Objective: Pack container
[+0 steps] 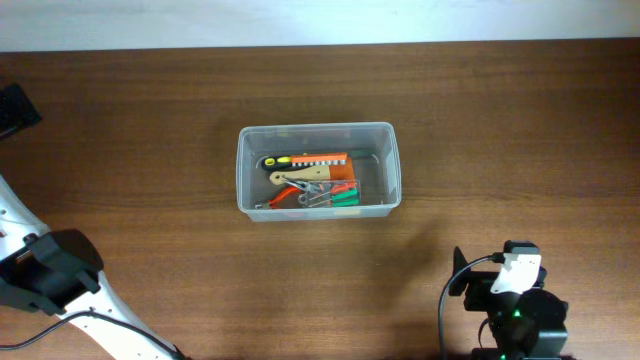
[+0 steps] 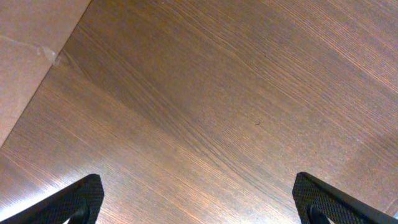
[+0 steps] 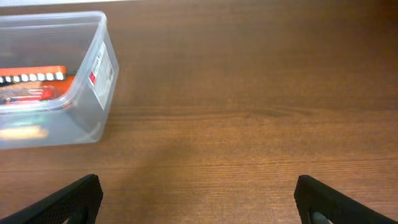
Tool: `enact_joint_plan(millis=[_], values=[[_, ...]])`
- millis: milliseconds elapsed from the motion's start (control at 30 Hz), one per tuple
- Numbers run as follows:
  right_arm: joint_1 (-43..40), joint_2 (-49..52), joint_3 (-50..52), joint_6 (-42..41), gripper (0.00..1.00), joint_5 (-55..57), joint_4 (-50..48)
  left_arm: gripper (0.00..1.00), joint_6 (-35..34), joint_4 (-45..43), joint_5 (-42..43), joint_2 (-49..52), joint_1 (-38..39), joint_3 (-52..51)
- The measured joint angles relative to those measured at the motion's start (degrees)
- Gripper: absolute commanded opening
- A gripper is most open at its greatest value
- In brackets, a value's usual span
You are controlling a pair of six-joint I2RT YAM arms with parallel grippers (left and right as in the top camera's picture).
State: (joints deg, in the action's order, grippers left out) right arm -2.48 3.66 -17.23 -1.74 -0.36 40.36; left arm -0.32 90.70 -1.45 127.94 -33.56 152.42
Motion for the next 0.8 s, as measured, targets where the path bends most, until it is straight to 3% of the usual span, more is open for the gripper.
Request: enact_joint_plan(millis=[267, 800], values=[[0.0, -2.5, 6.8, 0.0, 0.99, 0.0, -0.2, 0.99, 0.0, 0.0, 0.0, 0.0, 0.0, 0.0], [0.0, -2.7, 7.5, 0.0, 0.99, 0.0, 0.0, 0.99, 0.0, 0.0, 0.0, 0.0, 0.0, 0.0]])
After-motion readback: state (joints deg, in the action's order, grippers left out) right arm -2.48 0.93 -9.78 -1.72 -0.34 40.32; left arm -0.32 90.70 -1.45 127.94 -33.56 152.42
